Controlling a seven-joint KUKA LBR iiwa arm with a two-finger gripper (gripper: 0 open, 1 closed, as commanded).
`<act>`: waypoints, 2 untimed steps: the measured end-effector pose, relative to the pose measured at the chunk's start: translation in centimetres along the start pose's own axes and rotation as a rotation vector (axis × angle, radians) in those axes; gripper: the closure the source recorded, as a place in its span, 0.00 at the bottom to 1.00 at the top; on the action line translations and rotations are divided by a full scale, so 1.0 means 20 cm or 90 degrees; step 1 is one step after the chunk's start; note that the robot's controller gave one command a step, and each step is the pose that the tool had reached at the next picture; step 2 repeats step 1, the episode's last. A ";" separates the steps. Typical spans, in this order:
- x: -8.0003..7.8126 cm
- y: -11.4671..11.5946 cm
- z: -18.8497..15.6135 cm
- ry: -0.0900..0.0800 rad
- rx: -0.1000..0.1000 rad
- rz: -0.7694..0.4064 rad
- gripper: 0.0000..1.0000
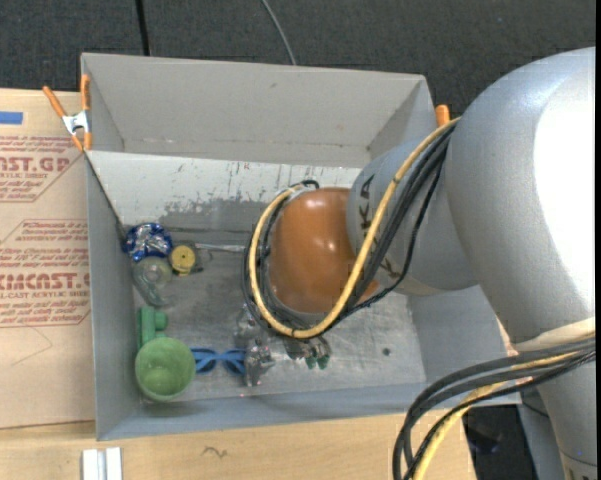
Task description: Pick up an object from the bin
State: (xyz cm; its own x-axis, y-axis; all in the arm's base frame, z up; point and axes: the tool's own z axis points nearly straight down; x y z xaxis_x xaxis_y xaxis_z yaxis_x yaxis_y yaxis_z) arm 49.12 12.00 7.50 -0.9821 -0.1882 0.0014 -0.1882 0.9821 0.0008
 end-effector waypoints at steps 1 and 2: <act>-0.03 -0.22 -0.74 -0.006 0.002 -0.104 1.00; -0.03 -0.22 -0.74 -0.006 0.002 -0.104 1.00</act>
Offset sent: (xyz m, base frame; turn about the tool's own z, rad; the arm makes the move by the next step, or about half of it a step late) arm 0.0121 -0.0414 0.1449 -0.1641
